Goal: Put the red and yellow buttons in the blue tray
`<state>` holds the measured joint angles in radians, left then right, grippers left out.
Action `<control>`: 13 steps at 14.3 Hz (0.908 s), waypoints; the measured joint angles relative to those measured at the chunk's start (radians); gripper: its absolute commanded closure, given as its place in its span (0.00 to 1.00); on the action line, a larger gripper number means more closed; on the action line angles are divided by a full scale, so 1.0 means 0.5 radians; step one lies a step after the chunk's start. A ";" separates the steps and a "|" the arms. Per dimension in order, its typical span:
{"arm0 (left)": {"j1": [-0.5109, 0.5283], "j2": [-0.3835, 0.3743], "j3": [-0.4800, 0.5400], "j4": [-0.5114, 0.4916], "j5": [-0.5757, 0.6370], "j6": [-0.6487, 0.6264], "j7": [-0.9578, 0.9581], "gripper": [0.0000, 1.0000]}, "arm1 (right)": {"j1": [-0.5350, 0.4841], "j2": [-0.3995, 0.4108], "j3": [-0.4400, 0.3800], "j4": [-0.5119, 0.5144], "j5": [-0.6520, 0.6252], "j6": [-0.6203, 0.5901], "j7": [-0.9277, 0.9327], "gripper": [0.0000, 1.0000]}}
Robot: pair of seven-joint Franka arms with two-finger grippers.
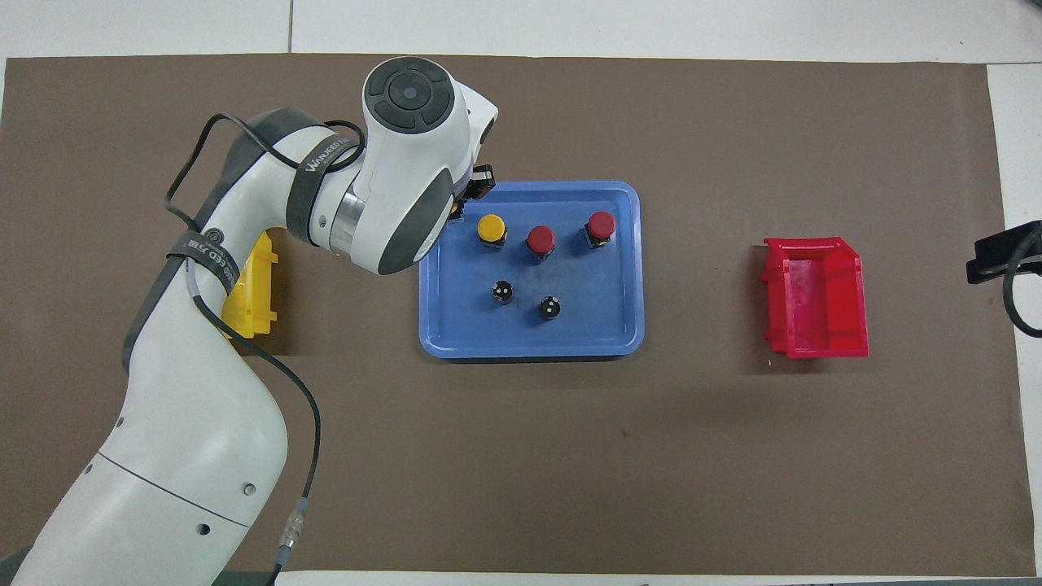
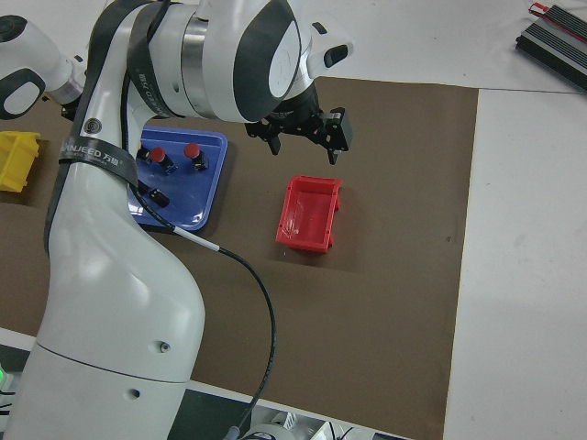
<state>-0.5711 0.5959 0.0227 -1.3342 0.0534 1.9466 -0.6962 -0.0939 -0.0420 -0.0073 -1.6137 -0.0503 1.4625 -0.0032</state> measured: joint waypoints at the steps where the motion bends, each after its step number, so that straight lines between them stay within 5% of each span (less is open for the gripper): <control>1: -0.002 0.002 -0.001 -0.023 0.000 0.022 0.000 0.98 | 0.003 0.003 -0.003 -0.015 0.000 0.008 -0.024 0.00; 3: -0.006 0.010 -0.002 -0.085 0.000 0.084 0.000 0.97 | 0.014 0.010 -0.018 -0.038 -0.001 0.019 -0.111 0.00; 4: -0.007 0.015 -0.002 -0.117 0.000 0.115 0.000 0.83 | 0.020 0.013 -0.027 -0.040 -0.001 0.020 -0.134 0.00; 5: -0.007 0.016 -0.003 -0.133 0.000 0.140 0.000 0.48 | 0.021 0.014 -0.037 -0.040 -0.001 0.020 -0.143 0.00; 6: -0.008 0.013 -0.002 -0.133 0.000 0.141 0.000 0.23 | 0.022 0.014 -0.052 -0.040 -0.001 0.021 -0.146 0.00; 7: -0.008 0.010 -0.001 -0.133 0.000 0.141 0.000 0.16 | 0.021 0.014 -0.064 -0.040 -0.001 0.023 -0.152 0.00; 13: -0.002 0.010 0.017 -0.085 0.000 0.063 0.000 0.14 | 0.023 0.014 -0.065 -0.023 -0.001 0.038 -0.156 0.00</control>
<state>-0.5720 0.6010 0.0313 -1.3766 0.0533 1.9780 -0.6962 -0.0825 -0.0352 -0.0396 -1.6254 -0.0508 1.4814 -0.0810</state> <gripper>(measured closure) 0.132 0.000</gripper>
